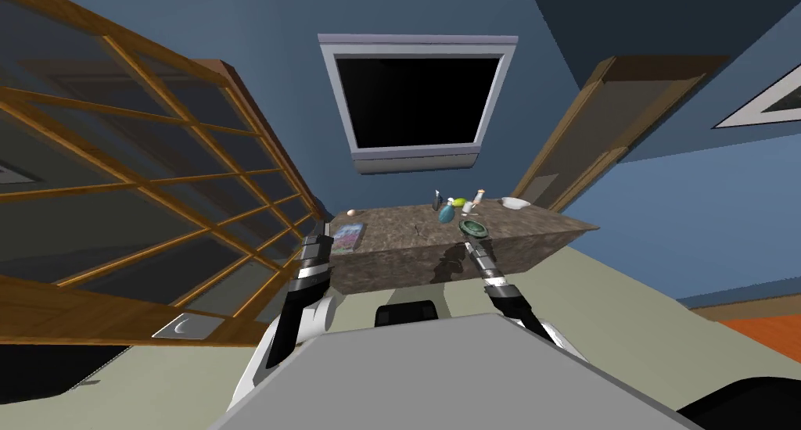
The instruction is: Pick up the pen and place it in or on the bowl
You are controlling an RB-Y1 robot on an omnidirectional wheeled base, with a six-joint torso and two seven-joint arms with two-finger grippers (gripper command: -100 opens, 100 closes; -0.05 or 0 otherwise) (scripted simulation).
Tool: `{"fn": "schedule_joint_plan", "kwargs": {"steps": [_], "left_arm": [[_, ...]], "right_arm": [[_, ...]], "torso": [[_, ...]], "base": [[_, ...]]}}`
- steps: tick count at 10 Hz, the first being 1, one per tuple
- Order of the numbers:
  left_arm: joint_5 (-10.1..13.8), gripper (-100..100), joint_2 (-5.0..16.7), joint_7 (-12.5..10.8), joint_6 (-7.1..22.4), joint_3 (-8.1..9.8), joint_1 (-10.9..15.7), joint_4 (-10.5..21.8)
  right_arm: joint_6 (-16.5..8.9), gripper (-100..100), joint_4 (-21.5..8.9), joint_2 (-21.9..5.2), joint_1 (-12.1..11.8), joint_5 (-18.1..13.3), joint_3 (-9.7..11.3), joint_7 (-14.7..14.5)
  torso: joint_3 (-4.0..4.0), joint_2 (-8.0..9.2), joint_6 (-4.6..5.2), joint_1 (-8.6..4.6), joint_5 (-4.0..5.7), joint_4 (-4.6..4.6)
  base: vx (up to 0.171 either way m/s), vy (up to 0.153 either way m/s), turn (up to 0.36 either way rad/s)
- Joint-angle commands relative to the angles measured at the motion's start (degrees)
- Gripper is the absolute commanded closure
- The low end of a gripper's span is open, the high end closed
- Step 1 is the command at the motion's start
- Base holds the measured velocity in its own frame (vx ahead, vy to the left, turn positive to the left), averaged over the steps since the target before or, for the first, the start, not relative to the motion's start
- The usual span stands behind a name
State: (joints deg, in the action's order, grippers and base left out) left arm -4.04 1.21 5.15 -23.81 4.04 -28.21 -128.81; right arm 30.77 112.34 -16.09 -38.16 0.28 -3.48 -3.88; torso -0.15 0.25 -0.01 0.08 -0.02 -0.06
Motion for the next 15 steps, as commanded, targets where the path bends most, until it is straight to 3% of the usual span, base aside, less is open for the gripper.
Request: {"fn": "schedule_joint_plan", "kwargs": {"steps": [1,4,5,6,7,8,10,11,13,14,15], "left_arm": [[0.0,0,0.0,0.0,0.0,0.0,0.0,0.0],[0.0,0,0.0,0.0,0.0,0.0,0.0,0.0],[0.0,0,0.0,0.0,0.0,0.01,-0.01,0.0],[0.0,0,0.0,0.0,0.0,0.0,0.0,0.0],[0.0,0,0.0,0.0,0.0,0.01,-0.01,0.0],[0.0,0,0.0,0.0,0.0,0.0,0.0,0.0],[0.0,0,0.0,0.0,0.0,0.0,0.0,0.0],[0.0,0,0.0,0.0,0.0,0.0,0.0,0.0],[0.0,0,0.0,0.0,0.0,0.0,0.0,0.0],[0.0,0,0.0,0.0,0.0,0.0,0.0,0.0],[0.0,0,0.0,0.0,0.0,0.01,-0.02,0.0]], "right_arm": [[1.41,-100,-2.86,-1.87,-2.86,0.24,-0.15,-0.23],[2.09,-100,-6.29,-3.34,-5.56,0.52,-0.41,-0.19],[2.75,-100,-8.42,-4.83,-7.68,0.82,-0.64,-0.1],[2.75,-100,-9.02,-4.83,-7.68,0.82,-0.64,-0.1],[3.37,-100,-11.25,-6.36,-9.82,1.12,-0.84,0.04],[3.37,-100,-11.82,-6.36,-9.82,1.12,-0.84,0.04],[4.51,-100,-15.97,-9.5,-13.91,1.76,-1.18,0.46],[4.51,-100,-17.52,-9.5,-14.09,1.76,-1.18,0.46],[5.5,-100,-22.17,-12.52,-17.94,2.41,-1.33,1.05],[5.5,-100,-23.2,-12.64,-18.19,2.41,-1.33,1.05],[5.95,-100,-24.98,-14.19,-20.14,2.74,-1.34,1.42]], "torso": [[0.0,0.0,0.0,0.0,0.0,0.0],[-0.02,0.02,-0.01,0.1,-0.02,-0.01],[0.02,-0.05,0.02,0.02,-0.01,0.0],[0.02,-0.04,-0.01,0.02,-0.01,0.01],[0.04,-0.08,0.03,-0.02,0.0,0.01],[0.04,-0.07,-0.01,0.04,-0.02,0.01],[0.06,-0.12,-0.01,0.08,-0.02,0.02],[0.05,-0.09,-0.01,0.17,-0.05,0.01],[0.07,-0.14,-0.02,0.13,-0.04,0.02],[0.1,-0.18,-0.03,0.17,-0.06,0.02],[0.1,-0.17,0.05,0.09,-0.04,0.03]], "base": [[-0.086,0.052,0.396],[-0.055,0.054,0.121],[-0.044,0.048,0.273],[-0.036,0.04,0.107],[-0.038,0.065,0.25],[-0.027,0.051,0.149],[-0.028,0.088,0.349],[-0.024,0.079,0.177],[-0.007,0.1,0.419],[0.002,0.069,0.171],[0.016,0.074,0.376]]}}
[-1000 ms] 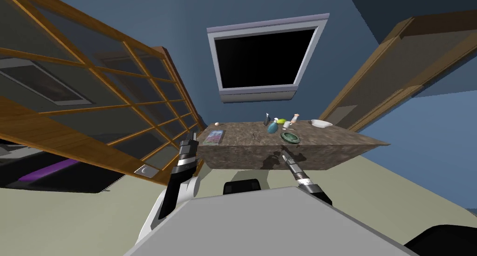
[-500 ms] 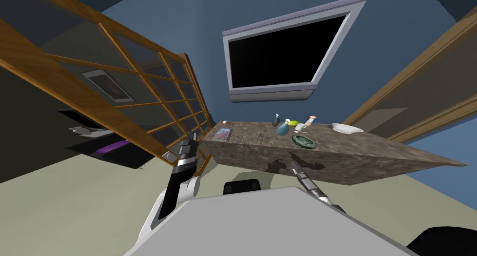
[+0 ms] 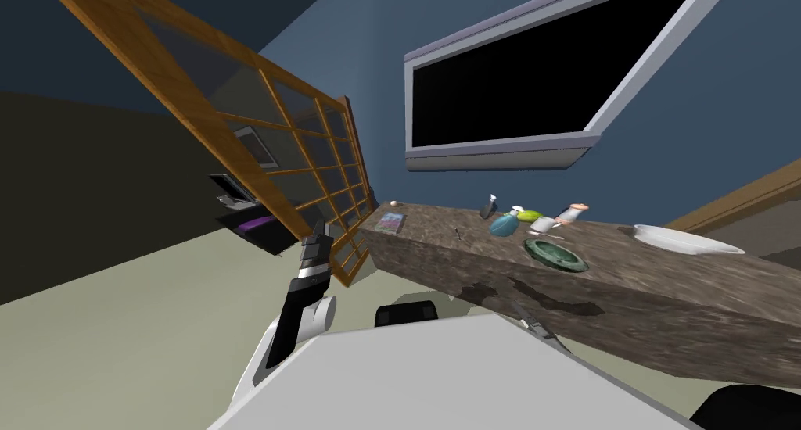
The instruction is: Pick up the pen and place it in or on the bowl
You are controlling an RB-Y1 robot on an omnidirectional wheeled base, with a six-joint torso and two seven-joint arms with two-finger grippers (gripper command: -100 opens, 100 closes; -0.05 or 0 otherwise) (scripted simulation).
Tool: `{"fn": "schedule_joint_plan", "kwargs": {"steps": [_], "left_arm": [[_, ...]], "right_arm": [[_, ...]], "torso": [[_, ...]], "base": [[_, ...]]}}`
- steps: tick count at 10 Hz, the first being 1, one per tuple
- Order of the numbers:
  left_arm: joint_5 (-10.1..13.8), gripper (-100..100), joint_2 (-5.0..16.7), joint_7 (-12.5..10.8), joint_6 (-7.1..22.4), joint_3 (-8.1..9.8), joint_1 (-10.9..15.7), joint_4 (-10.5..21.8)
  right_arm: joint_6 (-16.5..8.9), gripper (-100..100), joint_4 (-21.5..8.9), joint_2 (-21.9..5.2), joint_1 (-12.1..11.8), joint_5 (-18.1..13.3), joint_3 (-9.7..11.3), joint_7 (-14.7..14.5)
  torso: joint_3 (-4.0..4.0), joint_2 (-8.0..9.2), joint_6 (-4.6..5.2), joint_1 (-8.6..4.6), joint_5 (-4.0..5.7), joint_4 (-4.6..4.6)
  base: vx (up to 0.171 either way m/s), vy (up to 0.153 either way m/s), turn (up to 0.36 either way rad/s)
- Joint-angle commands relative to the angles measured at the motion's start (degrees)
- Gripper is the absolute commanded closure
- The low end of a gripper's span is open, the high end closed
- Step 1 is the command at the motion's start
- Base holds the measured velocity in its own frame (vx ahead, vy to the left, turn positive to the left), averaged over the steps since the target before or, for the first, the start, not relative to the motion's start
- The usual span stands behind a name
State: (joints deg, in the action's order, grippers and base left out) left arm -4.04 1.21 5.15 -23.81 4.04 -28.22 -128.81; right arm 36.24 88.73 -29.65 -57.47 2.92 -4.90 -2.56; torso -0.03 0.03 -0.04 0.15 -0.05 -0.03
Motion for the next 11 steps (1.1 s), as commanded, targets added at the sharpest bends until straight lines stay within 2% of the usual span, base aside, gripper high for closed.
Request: {"fn": "schedule_joint_plan", "kwargs": {"steps": [1,2,3,4,5,6,7,8,10,11], "left_arm": [[0.0,0,0.0,0.0,0.0,0.0,0.0,0.0],[0.0,0,0.0,0.0,0.0,0.01,-0.02,0.0],[0.0,0,0.0,0.0,0.0,0.0,-0.01,0.0],[0.0,0,0.0,0.0,0.0,0.01,-0.02,0.0],[0.0,0,0.0,0.0,0.0,0.0,0.0,0.0],[0.0,0,0.0,0.0,0.0,0.02,-0.02,0.0],[0.0,0,0.0,0.0,0.0,0.0,0.0,0.0],[0.0,0,0.01,0.0,0.0,0.02,-0.02,0.0],[0.0,0,0.0,0.0,0.0,0.01,-0.01,0.0],[0.0,0,0.0,0.0,0.0,0.01,-0.02,0.0]], "right_arm": [[0.48,-100,-2.37,-0.63,-0.83,0.1,0.09,0.1],[0.89,-100,-4.4,-2.17,-2.71,0.44,0.11,0.5],[0.89,-100,-5.09,-2.17,-2.71,0.44,0.11,0.5],[1.25,-100,-7.43,-3.69,-4.53,0.78,0.14,0.93],[1.25,-100,-7.75,-3.69,-4.53,0.78,0.14,0.93],[1.56,-100,-9.25,-5.19,-6.27,1.12,0.19,1.39],[1.56,-100,-10.34,-5.19,-6.27,1.12,0.19,1.39],[1.82,-100,-12.57,-6.65,-7.96,1.48,0.26,1.89],[2.15,-100,-17.05,-9.47,-10.91,2.2,0.45,2.96],[2.15,-100,-17.6,-9.47,-11.16,2.2,0.45,2.96]], "torso": [[0.0,0.0,0.0,0.0,0.0,0.0],[0.01,-0.02,0.08,-0.08,0.02,0.0],[0.04,-0.07,0.01,-0.03,0.0,0.02],[0.04,-0.06,0.07,-0.05,0.02,0.01],[0.05,-0.08,0.01,0.02,0.0,0.01],[0.04,-0.07,0.07,-0.03,0.01,0.01],[0.06,-0.1,-0.01,0.02,0.0,0.02],[0.05,-0.07,0.1,-0.07,0.02,0.02],[0.17,-0.3,0.0,-0.01,0.0,0.06],[0.22,-0.37,0.02,0.03,-0.01,0.08]], "base": [[0.023,0.047,0.157],[0.036,0.073,0.305],[0.03,0.057,0.172],[0.037,0.078,0.399],[0.036,0.062,0.187],[0.041,0.085,0.407],[0.04,0.047,0.157],[0.052,0.065,0.316],[0.119,0.086,0.482],[0.091,0.062,0.23]]}}
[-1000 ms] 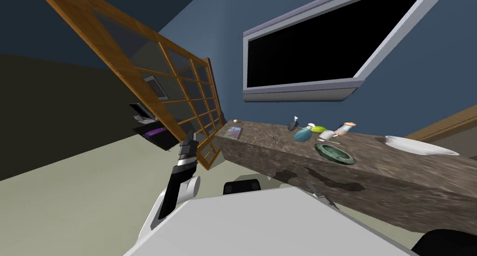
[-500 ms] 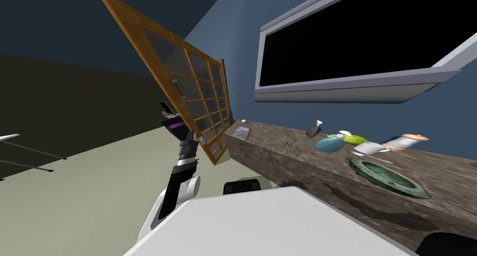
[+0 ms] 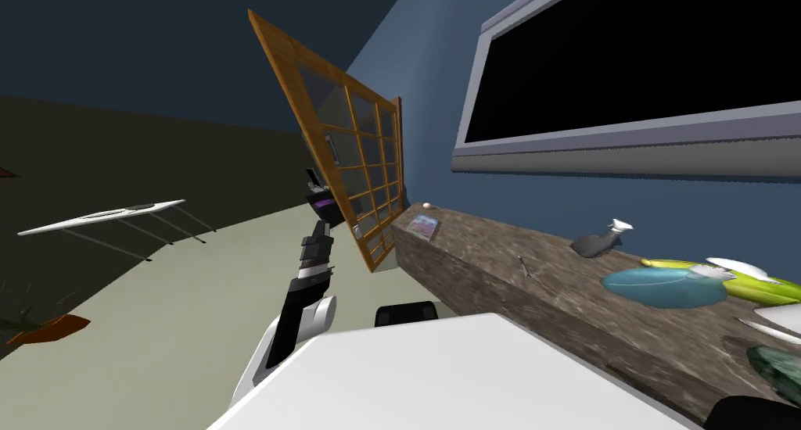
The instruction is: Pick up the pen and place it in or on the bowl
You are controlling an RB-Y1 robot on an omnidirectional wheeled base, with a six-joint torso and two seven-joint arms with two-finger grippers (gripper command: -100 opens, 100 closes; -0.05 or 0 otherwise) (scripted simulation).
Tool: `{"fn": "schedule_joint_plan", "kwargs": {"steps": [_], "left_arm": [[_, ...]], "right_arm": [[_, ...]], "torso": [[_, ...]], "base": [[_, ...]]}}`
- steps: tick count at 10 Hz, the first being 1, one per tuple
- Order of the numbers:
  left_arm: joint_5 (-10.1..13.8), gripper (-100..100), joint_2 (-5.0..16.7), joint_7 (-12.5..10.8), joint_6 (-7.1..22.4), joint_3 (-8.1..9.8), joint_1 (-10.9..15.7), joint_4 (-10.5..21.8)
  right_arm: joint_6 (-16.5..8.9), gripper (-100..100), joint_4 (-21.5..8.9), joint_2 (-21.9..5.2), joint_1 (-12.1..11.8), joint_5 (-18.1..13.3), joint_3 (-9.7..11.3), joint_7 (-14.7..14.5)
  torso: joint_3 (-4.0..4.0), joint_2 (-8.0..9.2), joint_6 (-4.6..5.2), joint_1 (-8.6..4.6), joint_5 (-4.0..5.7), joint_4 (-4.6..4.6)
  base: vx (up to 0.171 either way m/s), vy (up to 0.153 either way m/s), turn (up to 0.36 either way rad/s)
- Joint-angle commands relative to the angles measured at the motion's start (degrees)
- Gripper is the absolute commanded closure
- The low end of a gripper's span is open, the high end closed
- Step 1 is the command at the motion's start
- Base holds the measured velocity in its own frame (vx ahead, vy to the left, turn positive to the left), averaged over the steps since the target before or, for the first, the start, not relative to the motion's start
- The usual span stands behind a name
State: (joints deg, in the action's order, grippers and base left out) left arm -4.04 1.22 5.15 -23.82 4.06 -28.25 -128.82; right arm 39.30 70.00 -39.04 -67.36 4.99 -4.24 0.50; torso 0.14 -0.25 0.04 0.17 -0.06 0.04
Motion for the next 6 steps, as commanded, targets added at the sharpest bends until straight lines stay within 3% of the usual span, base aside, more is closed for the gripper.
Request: {"fn": "schedule_joint_plan", "kwargs": {"steps": [1,3,4,6], "left_arm": [[0.0,0,0.0,0.0,0.0,0.0,0.0,0.0],[0.0,0,0.0,0.0,0.0,-0.01,0.01,0.0],[0.0,0,0.0,0.0,0.0,0.0,0.01,0.0],[0.0,0,0.0,0.0,0.0,0.0,0.01,0.0]], "right_arm": [[-0.86,-100,-1.1,-1.46,-2.8,0.49,-0.08,0.47],[-1.01,-100,-5.25,-4.18,-5.67,1.2,0.29,1.68],[-1.01,-100,-5.25,-4.18,-5.67,1.2,0.29,1.68],[-1.47,-100,-8.84,-6.87,-8.16,1.88,0.8,2.95]], "torso": [[0.0,0.0,0.0,0.0,0.0,0.0],[-0.02,0.03,-0.05,-0.03,0.01,-0.01],[0.02,-0.05,-0.05,-0.03,0.01,0.0],[-0.05,0.09,-0.03,-0.06,0.01,-0.02]], "base": [[0.078,0.066,0.358],[0.105,0.055,0.453],[0.092,0.04,0.187],[0.083,0.032,0.36]]}}
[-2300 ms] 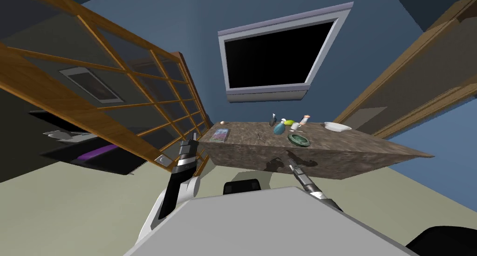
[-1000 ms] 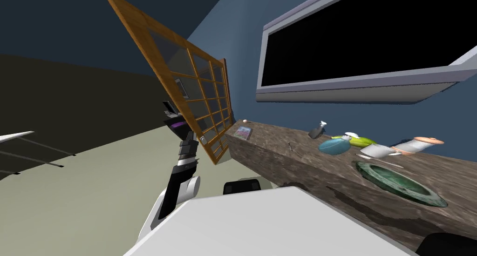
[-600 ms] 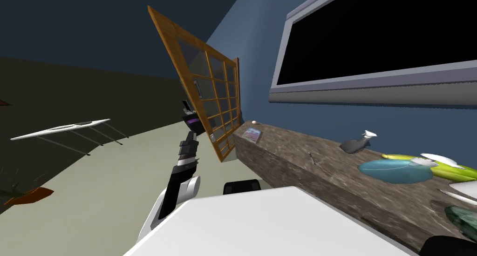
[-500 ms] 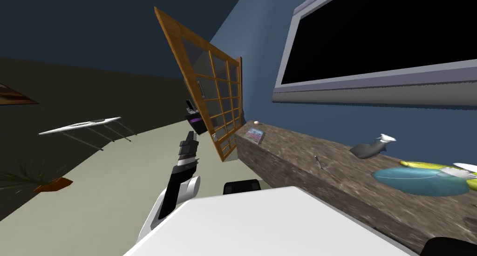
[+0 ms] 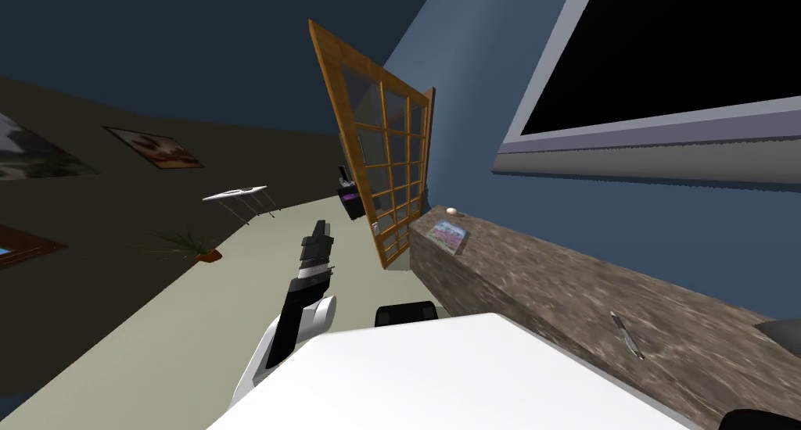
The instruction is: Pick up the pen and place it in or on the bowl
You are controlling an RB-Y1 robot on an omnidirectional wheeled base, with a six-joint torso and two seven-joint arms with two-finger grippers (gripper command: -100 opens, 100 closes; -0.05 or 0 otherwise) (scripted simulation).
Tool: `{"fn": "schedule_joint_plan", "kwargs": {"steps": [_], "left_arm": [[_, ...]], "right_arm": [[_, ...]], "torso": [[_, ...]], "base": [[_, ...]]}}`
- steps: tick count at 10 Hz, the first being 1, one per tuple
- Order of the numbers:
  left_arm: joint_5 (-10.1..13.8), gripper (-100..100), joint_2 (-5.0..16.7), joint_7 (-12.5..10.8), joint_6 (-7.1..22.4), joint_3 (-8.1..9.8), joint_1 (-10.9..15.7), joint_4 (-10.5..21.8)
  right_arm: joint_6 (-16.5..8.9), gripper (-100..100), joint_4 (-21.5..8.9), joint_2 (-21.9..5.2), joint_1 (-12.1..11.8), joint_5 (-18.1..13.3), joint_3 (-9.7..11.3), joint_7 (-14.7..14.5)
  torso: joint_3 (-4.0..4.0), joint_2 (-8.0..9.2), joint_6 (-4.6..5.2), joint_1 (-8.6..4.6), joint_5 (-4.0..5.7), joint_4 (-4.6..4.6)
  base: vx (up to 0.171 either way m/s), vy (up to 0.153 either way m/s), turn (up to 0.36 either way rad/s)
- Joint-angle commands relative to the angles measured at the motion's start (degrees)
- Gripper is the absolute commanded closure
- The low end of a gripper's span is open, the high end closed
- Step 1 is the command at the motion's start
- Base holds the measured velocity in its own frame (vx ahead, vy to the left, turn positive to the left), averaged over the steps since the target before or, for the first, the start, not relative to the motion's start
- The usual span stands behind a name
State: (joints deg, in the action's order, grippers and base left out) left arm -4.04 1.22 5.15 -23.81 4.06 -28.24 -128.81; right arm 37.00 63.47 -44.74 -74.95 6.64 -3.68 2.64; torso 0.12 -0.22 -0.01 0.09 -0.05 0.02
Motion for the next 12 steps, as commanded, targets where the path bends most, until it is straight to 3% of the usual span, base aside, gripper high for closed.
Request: {"fn": "schedule_joint_plan", "kwargs": {"steps": [1,6,11,12], "left_arm": [[0.0,0,0.0,0.0,0.0,0.0,0.0,0.0],[0.0,0,0.01,0.0,0.0,0.01,-0.01,0.0],[0.0,0,0.01,0.0,0.0,0.02,-0.01,0.0],[0.0,0,0.02,0.0,0.0,0.03,-0.02,0.0]], "right_arm": [[0.83,-100,-2.31,-1.17,-0.57,0.23,0.24,0.82],[-1.01,-100,-8.08,-7.27,-3.86,1.68,1.87,3.95],[-2.67,-100,-9.38,-10.72,-2.75,2.55,3.6,6.31],[-2.52,-100,-8.88,-10.12,-3.31,2.45,3.18,5.72]], "torso": [[0.0,0.0,0.0,0.0,0.0,0.0],[0.07,-0.12,0.02,-0.18,0.04,0.03],[0.01,-0.02,0.01,-0.4,0.12,-0.01],[0.08,-0.15,0.06,-0.55,0.15,0.02]], "base": [[0.073,0.009,0.131],[0.108,-0.012,0.293],[0.083,-0.081,0.216],[0.061,-0.075,0.046]]}}
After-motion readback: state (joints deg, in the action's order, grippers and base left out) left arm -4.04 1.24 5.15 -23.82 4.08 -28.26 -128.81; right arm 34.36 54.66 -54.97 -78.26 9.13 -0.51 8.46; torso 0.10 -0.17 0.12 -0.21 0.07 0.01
